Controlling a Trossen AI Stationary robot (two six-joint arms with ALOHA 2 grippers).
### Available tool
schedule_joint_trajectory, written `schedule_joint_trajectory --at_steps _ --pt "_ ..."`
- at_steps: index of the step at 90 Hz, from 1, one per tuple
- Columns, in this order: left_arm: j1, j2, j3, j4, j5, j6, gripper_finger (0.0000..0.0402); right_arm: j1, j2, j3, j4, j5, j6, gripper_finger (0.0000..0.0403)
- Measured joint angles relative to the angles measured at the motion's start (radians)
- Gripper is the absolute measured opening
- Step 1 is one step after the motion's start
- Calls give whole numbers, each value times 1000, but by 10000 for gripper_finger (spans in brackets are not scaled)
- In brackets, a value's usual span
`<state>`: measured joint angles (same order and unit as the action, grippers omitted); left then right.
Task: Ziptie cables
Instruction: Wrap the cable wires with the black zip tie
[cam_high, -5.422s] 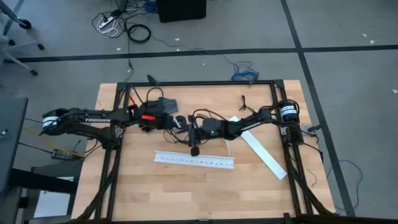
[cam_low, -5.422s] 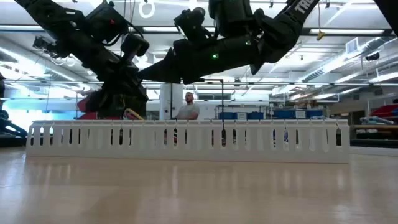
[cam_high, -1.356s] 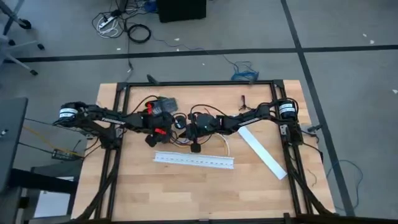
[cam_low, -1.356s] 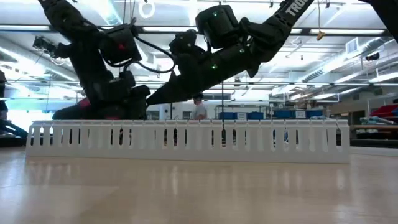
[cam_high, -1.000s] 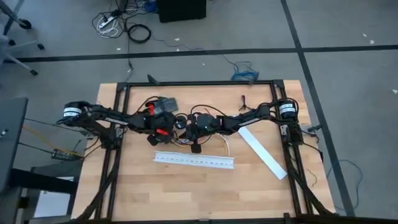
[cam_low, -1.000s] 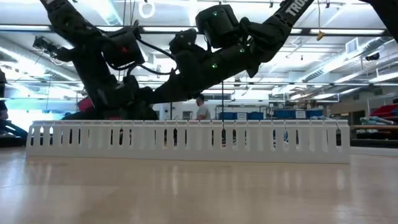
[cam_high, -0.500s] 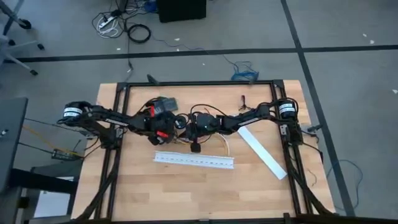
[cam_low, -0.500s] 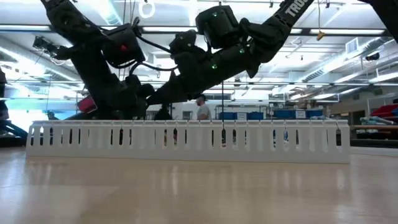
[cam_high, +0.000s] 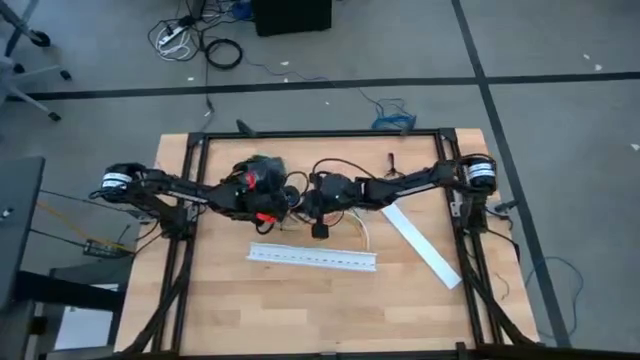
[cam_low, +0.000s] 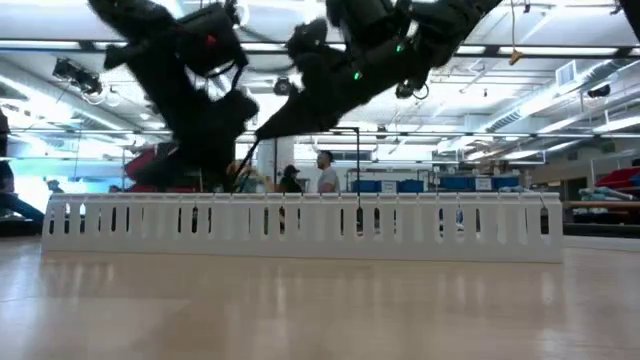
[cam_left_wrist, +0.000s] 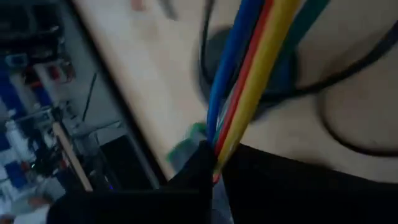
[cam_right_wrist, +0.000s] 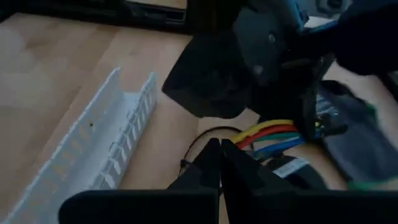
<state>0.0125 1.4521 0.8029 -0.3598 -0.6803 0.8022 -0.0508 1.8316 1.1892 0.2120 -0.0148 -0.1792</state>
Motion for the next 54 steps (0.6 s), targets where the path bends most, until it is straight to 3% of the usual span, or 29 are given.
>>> schedule_joint_trajectory --at_steps 23,40,54 --pt "18 0 246 -4 -6 38 2 -60 -273 0 -267 98 -66 0" --pt "108 0 406 4 -5 87 1 -157 -483 0 -381 96 -50 0" --pt "189 0 504 26 28 117 1 -221 -561 0 -438 42 -19 0"
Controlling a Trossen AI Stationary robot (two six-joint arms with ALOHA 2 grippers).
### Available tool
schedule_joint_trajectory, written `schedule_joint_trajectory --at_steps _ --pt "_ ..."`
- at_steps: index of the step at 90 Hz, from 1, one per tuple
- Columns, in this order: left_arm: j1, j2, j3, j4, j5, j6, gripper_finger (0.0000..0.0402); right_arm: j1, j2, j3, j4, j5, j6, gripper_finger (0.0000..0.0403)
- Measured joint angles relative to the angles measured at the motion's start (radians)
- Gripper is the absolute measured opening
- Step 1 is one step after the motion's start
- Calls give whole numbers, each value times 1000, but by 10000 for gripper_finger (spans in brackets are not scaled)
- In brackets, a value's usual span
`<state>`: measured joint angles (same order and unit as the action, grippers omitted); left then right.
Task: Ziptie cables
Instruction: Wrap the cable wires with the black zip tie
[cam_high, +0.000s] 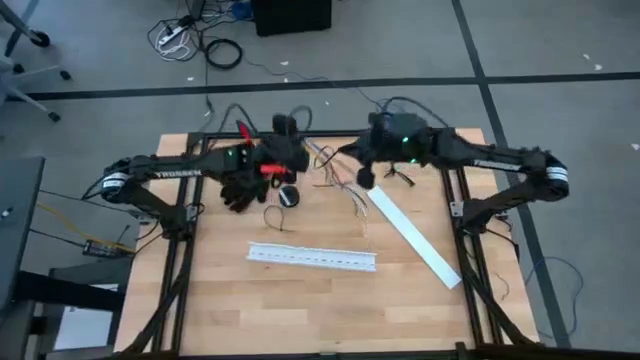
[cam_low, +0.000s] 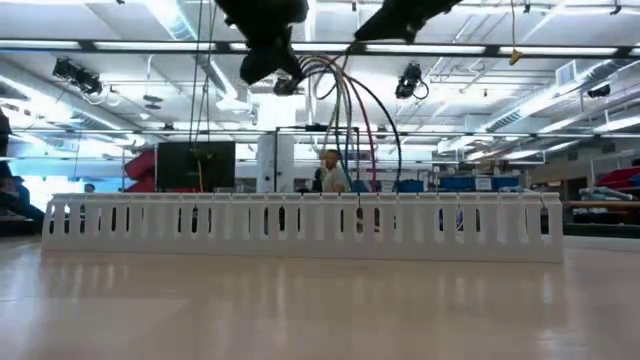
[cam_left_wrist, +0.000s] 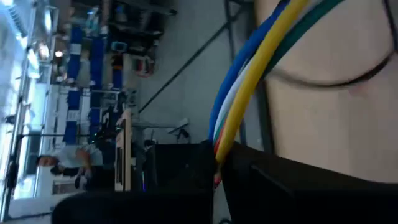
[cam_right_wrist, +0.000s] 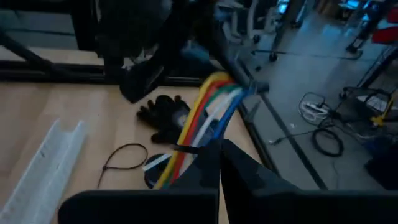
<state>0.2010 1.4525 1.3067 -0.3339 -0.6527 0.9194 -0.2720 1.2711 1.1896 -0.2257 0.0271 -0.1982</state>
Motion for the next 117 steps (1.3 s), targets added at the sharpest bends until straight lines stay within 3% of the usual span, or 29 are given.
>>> schedule_joint_trajectory --at_steps 32,64,88,117 --pt "133 1 73 -18 24 -6 0 -63 37 0 -45 -22 -2 0" --pt "239 13 73 -80 66 -66 0 -201 -59 0 -174 -14 3 0" --pt "293 16 72 -80 116 -89 0 -275 -80 0 -307 66 12 0" --pt "322 16 72 -69 184 -127 0 -308 8 -21 -315 -38 32 0"
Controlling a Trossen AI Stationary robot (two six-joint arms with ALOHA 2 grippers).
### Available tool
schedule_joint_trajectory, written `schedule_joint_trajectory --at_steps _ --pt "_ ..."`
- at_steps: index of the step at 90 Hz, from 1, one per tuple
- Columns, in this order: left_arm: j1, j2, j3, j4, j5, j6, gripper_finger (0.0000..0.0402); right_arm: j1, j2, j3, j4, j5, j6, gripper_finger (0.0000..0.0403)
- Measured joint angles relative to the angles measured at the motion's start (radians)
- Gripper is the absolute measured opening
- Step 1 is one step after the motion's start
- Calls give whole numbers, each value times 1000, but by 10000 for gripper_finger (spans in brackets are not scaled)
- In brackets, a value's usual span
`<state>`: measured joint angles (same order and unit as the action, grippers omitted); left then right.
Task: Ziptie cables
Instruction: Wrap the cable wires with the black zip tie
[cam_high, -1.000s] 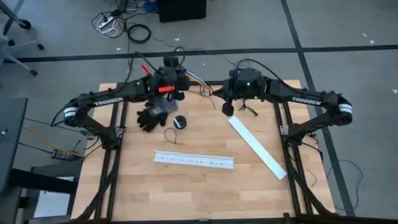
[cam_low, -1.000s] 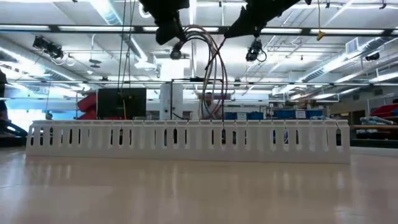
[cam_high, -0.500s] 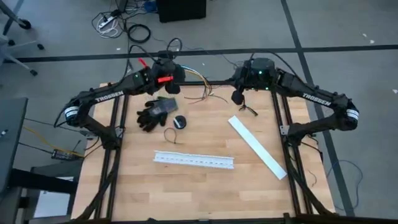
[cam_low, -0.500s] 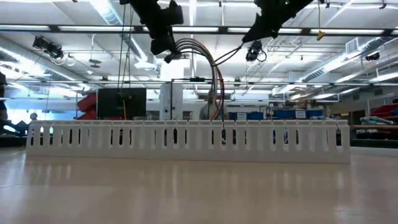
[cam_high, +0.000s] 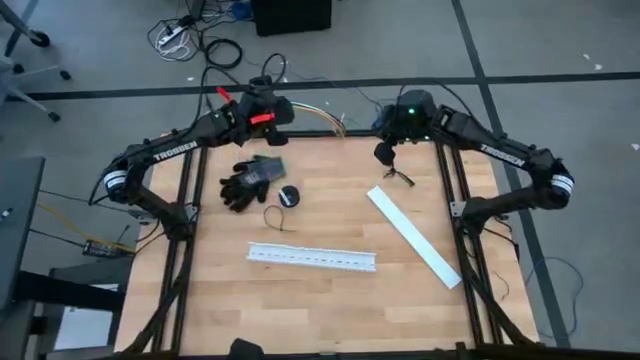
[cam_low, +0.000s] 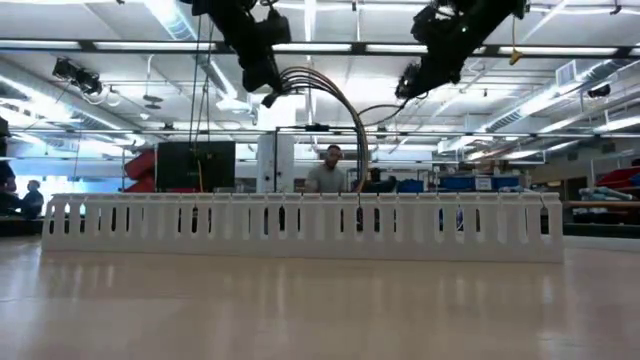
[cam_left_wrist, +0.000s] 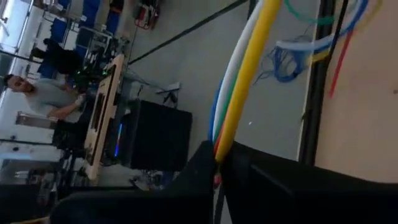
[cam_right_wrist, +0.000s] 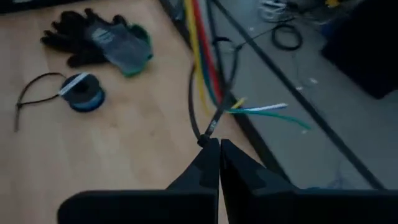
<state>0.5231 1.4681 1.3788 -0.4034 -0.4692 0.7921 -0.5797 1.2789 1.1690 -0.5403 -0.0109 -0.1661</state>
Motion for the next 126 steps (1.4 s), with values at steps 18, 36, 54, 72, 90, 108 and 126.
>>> schedule_joint_trajectory --at_steps 18,36,54,72,90,108,126 --pt "7 0 0 -3 8 -11 0 3 127 -14 87 0 -8 0" --pt "28 -1 0 -15 10 -12 0 -25 234 -14 165 -69 -11 0" --pt "48 -1 -1 -14 30 -16 0 -64 309 -14 189 -90 -19 0" --pt "55 -1 -1 -4 54 -16 0 -116 322 -14 190 -94 -23 0" --pt "55 -1 -1 24 113 -41 0 -166 321 -14 165 -99 -23 0" --pt "46 -3 -1 26 151 -63 0 -186 314 -14 108 -84 -22 0" --pt "45 -46 -1 -22 153 -74 0 -167 206 -14 27 -48 -19 0"
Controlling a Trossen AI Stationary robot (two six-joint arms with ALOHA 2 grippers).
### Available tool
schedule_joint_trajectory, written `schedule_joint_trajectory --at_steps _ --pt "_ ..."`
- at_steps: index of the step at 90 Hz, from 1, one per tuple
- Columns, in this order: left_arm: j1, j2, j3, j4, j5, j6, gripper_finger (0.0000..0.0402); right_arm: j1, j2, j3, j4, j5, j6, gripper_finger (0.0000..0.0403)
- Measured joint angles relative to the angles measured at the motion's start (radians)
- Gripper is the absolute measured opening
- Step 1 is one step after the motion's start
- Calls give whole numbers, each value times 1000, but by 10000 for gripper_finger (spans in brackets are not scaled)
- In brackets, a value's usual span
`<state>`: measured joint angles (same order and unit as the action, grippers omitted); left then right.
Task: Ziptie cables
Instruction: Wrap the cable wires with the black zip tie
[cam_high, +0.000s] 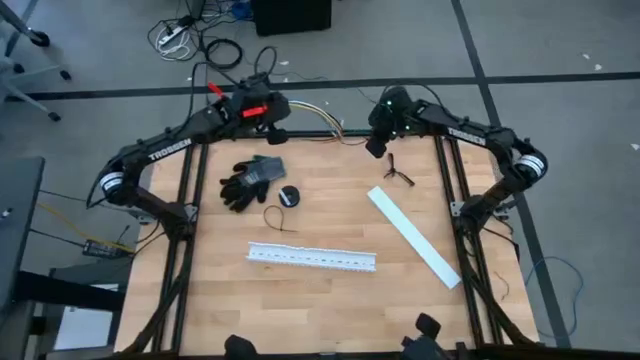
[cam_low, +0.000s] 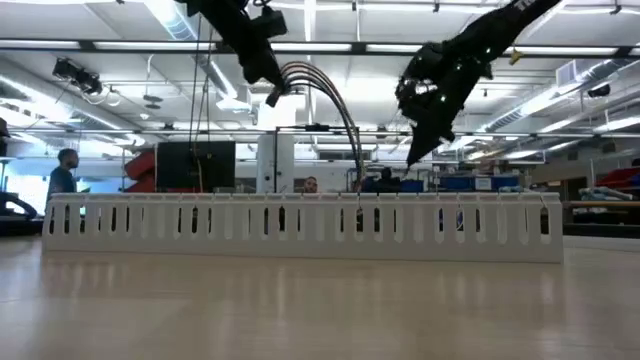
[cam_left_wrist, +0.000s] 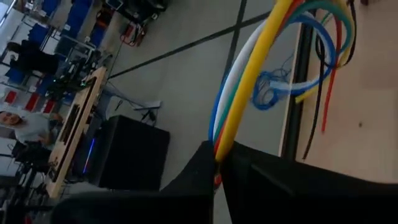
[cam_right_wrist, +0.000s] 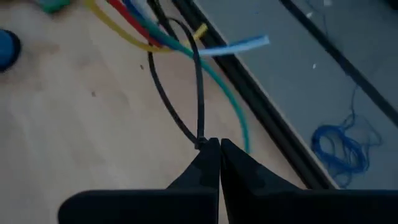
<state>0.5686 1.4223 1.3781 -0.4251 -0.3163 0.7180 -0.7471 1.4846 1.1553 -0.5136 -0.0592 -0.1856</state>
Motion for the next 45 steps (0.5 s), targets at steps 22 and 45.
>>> schedule_joint_trajectory --at_steps 22,45 --pt "-16 -25 -11 -125 20 -65 0 112 -158 0 -121 55 58 0" --pt "-103 -53 -133 -182 -18 -121 0 331 -254 -18 -262 266 173 0"
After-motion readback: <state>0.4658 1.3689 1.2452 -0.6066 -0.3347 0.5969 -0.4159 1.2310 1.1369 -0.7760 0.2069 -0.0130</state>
